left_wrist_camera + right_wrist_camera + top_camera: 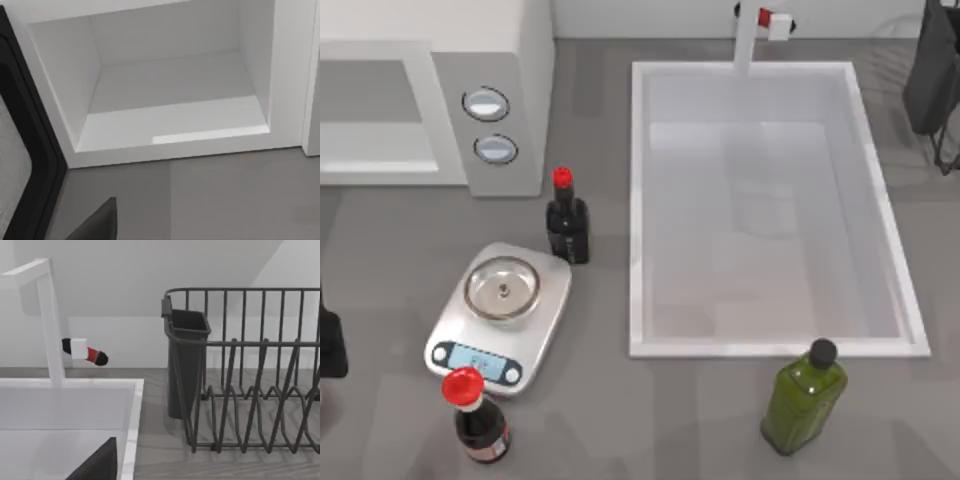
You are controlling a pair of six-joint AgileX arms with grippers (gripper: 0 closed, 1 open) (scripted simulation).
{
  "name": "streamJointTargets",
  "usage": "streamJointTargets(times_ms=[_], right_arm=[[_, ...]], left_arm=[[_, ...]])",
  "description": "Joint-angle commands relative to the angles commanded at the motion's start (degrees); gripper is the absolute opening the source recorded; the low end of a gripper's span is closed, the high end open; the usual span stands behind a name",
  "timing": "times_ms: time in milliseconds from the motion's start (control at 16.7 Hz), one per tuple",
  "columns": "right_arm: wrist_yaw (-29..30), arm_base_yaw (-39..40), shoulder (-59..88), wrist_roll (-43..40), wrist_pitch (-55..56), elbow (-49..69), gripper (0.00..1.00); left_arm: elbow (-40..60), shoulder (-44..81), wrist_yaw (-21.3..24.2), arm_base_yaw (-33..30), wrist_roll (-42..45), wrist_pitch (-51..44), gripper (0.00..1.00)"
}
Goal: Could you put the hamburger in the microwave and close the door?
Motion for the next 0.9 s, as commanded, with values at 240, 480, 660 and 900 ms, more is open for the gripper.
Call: streamJointTargets(times_ms=[240,480,660,900], right_arm=[[0.00,0.00,0.00,0.00,0.00,0.00,1.00],[0.00,0.00,0.00,0.00,0.00,0.00,1.00],[0.00,0.00,0.00,0.00,0.00,0.00,1.00],[0.00,0.00,0.00,0.00,0.00,0.00,1.00]], left_arm=[[10.91,20.18,0.14,2.49,10.44,-12.34,1.00],[22.04,42.96,0.27,5.24,21.45,-25.89,1.00],[29.78,56.59,0.26,7.13,28.85,-34.61,1.00],[38.08,68.98,0.14,8.98,36.11,-42.39,1.00]])
